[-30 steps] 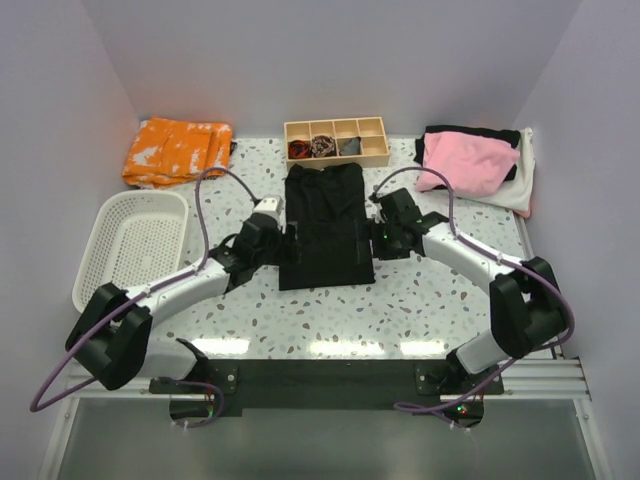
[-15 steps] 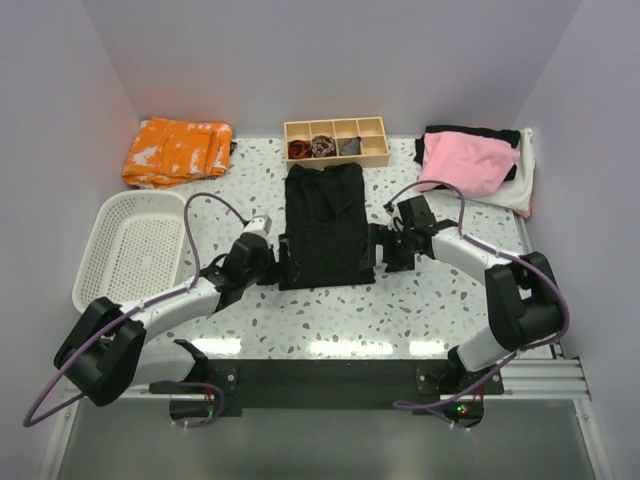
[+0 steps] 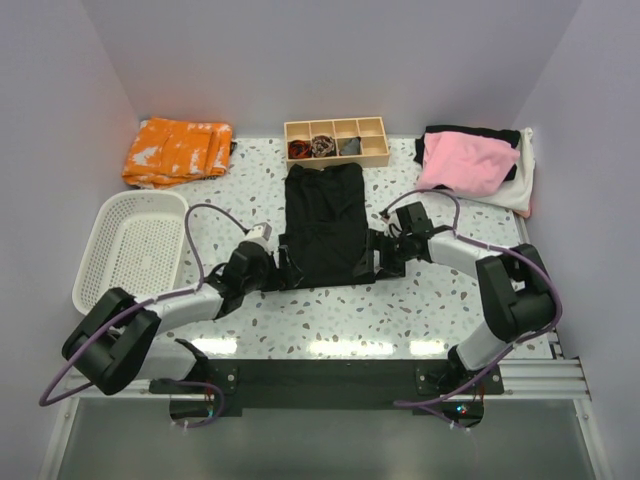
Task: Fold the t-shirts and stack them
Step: Grab one side of the 2/3 rectangular tshirt with both arms
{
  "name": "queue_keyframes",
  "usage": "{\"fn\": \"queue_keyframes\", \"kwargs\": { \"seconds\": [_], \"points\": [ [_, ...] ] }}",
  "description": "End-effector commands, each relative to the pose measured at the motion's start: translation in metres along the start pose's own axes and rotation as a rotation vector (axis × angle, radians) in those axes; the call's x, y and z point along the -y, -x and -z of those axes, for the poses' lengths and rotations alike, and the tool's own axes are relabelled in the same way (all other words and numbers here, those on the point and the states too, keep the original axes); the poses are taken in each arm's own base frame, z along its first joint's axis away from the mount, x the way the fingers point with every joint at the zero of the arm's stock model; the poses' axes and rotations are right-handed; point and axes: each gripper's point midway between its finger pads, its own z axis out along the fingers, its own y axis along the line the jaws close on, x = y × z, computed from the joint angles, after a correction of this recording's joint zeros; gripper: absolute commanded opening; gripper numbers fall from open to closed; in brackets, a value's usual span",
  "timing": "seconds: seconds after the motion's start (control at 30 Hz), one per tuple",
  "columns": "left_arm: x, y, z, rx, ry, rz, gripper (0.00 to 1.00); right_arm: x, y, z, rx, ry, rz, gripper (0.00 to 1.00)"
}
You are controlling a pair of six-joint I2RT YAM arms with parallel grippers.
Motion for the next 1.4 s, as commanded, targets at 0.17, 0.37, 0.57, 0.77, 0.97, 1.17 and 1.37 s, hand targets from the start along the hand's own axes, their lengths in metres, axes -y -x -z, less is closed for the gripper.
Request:
{"fn": "queue_keyframes", "kwargs": {
  "seconds": [0.17, 0.37, 0.57, 0.77, 0.97, 1.17, 1.37],
  "points": [
    [-0.014, -0.035, 0.0, -0.085, -0.002, 0.073, 0.7, 0.01, -0.021, -0.021, -0.065, 0.03, -0.065, 0.63],
    [-0.021, -0.043, -0.001, -0.094, 0.009, 0.093, 0.5, 0.014, -0.023, -0.034, -0.085, 0.045, -0.088, 0.48],
    [-0.025, -0.046, -0.011, -0.106, 0.028, 0.091, 0.17, 0.016, -0.018, -0.037, -0.074, 0.033, -0.079, 0.3],
    [-0.027, -0.047, -0.014, -0.118, 0.04, 0.073, 0.0, 0.022, -0.017, -0.032, -0.062, -0.008, -0.057, 0.18],
    [-0.026, -0.042, -0.012, -0.125, 0.048, 0.029, 0.0, 0.022, -0.019, -0.026, -0.062, -0.018, -0.041, 0.09],
    [-0.017, -0.043, 0.006, -0.18, 0.033, -0.008, 0.0, 0.014, -0.025, -0.003, -0.056, -0.024, -0.008, 0.07],
    [-0.011, -0.062, 0.033, -0.262, 0.024, -0.044, 0.0, 0.013, -0.048, 0.02, -0.08, -0.044, -0.002, 0.07]
  ]
}}
